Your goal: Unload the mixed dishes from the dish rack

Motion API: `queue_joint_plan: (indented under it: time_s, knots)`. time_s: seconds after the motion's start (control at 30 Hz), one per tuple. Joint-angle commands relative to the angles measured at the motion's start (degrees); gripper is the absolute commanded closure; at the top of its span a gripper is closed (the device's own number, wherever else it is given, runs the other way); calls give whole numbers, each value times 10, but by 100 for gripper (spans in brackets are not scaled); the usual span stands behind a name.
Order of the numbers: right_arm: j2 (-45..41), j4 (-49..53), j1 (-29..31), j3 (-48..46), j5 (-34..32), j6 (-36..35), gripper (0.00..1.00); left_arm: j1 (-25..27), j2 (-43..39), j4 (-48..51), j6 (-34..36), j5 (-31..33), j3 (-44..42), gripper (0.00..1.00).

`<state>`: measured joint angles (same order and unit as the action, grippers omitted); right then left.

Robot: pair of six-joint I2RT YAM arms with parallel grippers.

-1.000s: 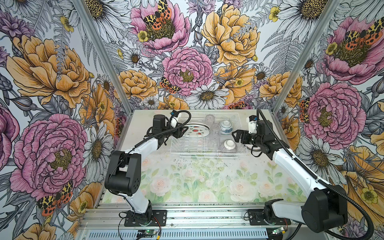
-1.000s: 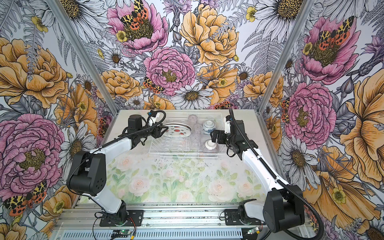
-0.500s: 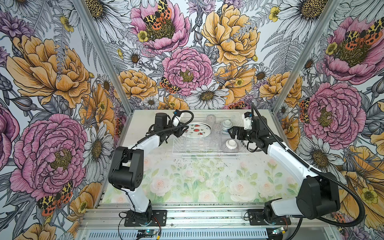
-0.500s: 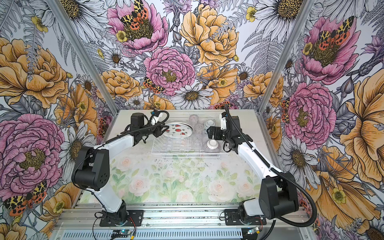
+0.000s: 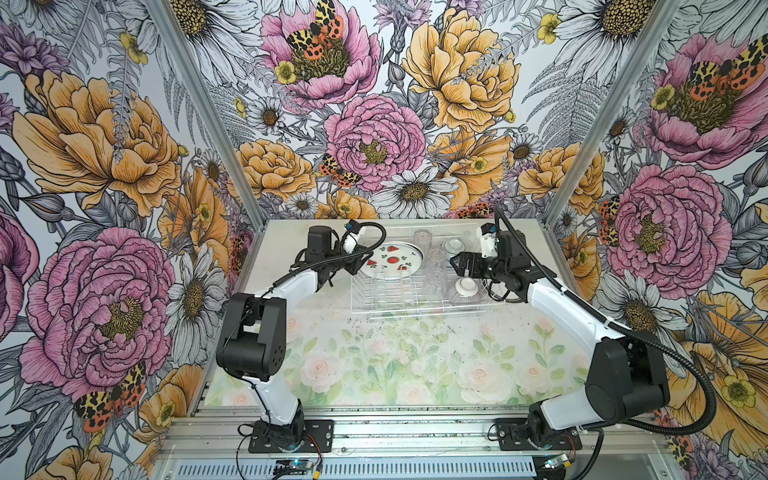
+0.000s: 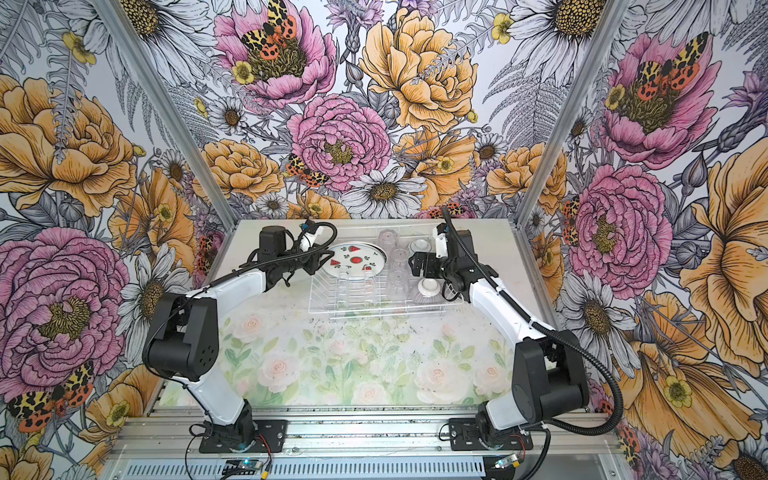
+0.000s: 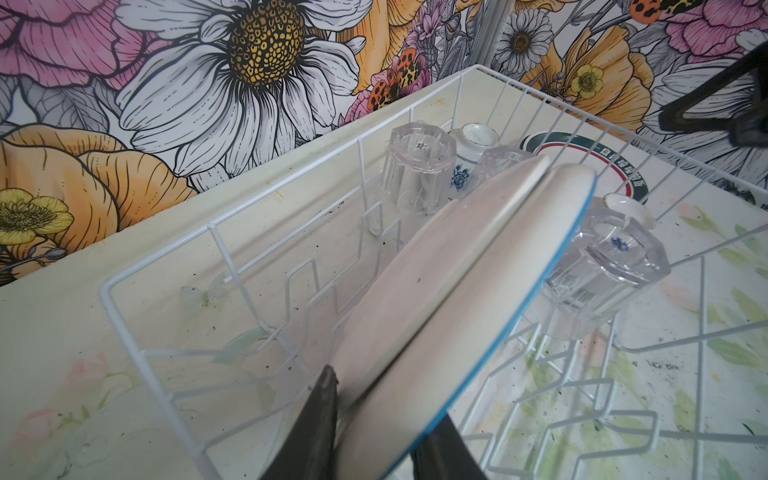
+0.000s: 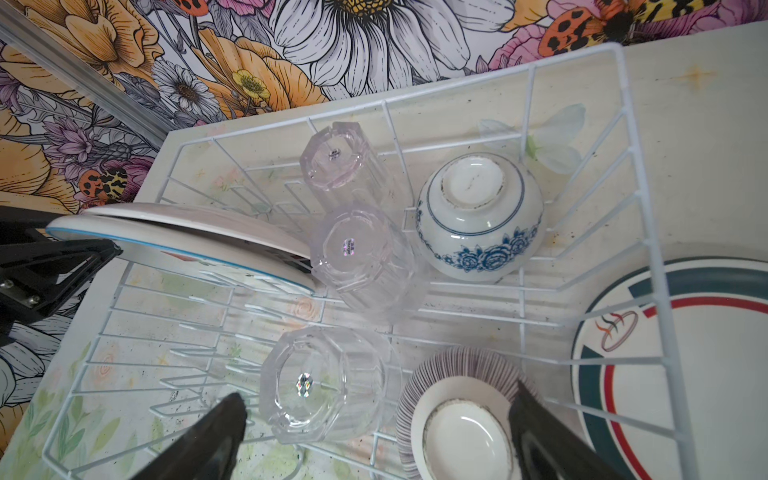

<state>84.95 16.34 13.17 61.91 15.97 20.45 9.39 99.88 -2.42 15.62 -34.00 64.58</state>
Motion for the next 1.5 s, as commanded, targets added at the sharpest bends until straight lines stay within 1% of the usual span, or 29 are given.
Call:
queue_joint_plan:
  time_s: [0.0,0.2,0.4,0.53,0.67,0.9,1.13,1.47]
  knots:
    - [14,-20,3,19,12,-8,0,-21,-12,0,-36,-19,-14,73]
    - [26,-25,3,23,14,-7,1,-31,-19,-84,-82,-28,-39,73]
    - [34,-27,4,28,22,-6,1,-31,-11,-117,-110,-41,-35,80]
    - [37,-27,3,32,22,-3,0,-33,-12,-141,-127,-44,-39,83]
    - [41,-26,3,36,23,1,0,-34,-11,-152,-139,-45,-35,87]
    - [43,-26,4,37,21,6,1,-34,-26,-164,-150,-45,-38,90]
    - [46,-27,3,38,23,10,1,-38,-42,-174,-160,-52,-41,90]
    - [43,-28,4,39,29,14,1,-42,-40,-231,-208,-75,-46,90]
